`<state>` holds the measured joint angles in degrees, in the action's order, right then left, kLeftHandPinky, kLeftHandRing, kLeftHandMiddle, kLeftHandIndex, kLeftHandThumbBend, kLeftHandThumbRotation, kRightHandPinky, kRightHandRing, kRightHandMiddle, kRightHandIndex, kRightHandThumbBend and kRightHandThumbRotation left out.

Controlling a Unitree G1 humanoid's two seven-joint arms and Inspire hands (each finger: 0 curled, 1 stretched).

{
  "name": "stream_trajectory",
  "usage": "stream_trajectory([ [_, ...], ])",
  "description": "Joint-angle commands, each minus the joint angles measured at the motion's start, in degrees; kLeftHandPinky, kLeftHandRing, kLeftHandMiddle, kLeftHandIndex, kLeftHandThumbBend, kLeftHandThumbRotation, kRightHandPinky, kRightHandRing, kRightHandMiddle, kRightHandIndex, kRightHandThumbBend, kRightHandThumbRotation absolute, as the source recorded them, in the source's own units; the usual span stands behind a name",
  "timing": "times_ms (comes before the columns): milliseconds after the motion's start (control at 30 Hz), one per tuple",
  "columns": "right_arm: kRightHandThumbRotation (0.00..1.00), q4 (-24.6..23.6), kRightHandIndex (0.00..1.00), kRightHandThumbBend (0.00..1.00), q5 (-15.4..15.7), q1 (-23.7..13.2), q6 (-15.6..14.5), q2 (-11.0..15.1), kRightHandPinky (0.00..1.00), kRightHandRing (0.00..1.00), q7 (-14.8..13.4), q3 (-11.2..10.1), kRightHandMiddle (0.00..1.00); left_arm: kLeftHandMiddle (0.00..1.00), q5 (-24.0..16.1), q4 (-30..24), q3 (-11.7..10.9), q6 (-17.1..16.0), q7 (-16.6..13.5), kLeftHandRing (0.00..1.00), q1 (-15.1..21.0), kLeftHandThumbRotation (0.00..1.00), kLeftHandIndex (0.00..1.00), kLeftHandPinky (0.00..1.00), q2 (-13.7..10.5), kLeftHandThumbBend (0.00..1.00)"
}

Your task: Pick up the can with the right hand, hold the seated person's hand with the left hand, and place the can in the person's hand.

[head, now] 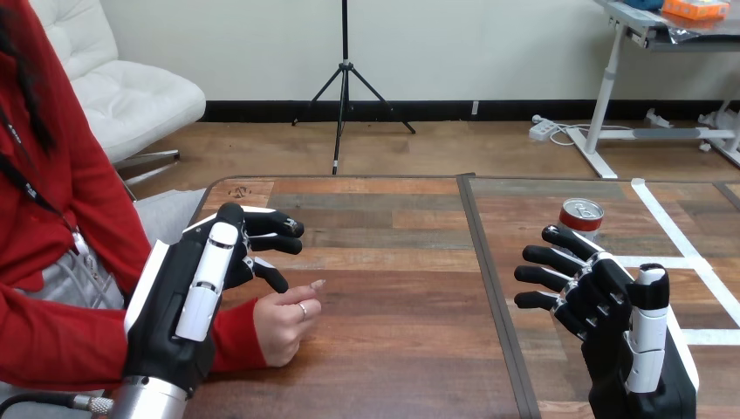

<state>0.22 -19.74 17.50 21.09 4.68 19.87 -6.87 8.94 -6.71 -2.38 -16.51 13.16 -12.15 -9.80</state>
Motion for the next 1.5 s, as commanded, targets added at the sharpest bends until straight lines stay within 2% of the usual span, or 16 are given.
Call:
stream_trajectory([
  [0,1.0,-2.9,0.76,0.85,-0.3,-2.0,0.3,-0.2,0.59,0.69,0.2,0.1,0.72,0.63,0.4,-2.9,-0.6,-0.4,0.0,0.62,3.3,1.0,0.54,0.38,0.0,0.27],
  [233,1.0,-2.5,0.76,0.83,-0.2,-2.3,0.4,0.0,0.59,0.69,0.5,0.2,0.72,0.63,0.6,-2.9,-0.7,-0.5,0.2,0.62,3.3,1.0,0.55,0.38,0.0,0.28],
  [433,1.0,-1.3,0.77,0.82,1.3,-3.3,1.6,0.4,0.6,0.71,0.5,0.1,0.74,0.63,0.7,-2.7,-0.7,-0.3,0.4,0.62,3.5,1.0,0.55,0.38,-0.2,0.29],
  [733,1.0,0.2,0.78,0.84,3.8,-6.5,1.3,1.0,0.63,0.74,-0.7,-0.3,0.77,0.63,0.4,-2.1,-0.9,-0.8,0.3,0.62,4.0,1.0,0.55,0.38,-0.1,0.27],
  [933,1.0,2.4,0.78,0.83,7.1,-10.7,1.6,2.5,0.66,0.75,-2.1,-0.9,0.78,0.63,0.3,-2.0,-1.0,-0.5,0.5,0.61,4.4,1.0,0.55,0.38,-0.2,0.29],
  [1133,1.0,5.8,0.8,0.81,10.9,-16.0,1.2,5.4,0.67,0.76,-3.0,-1.4,0.79,0.63,0.2,-1.6,-1.0,-0.4,0.4,0.61,4.8,1.0,0.54,0.38,-0.1,0.29],
  [1467,1.0,16.3,0.81,0.81,17.0,-27.0,3.3,10.6,0.67,0.76,-4.7,-1.5,0.79,0.62,0.1,-1.4,-0.9,-0.5,0.2,0.6,5.2,1.0,0.54,0.37,0.1,0.27],
])
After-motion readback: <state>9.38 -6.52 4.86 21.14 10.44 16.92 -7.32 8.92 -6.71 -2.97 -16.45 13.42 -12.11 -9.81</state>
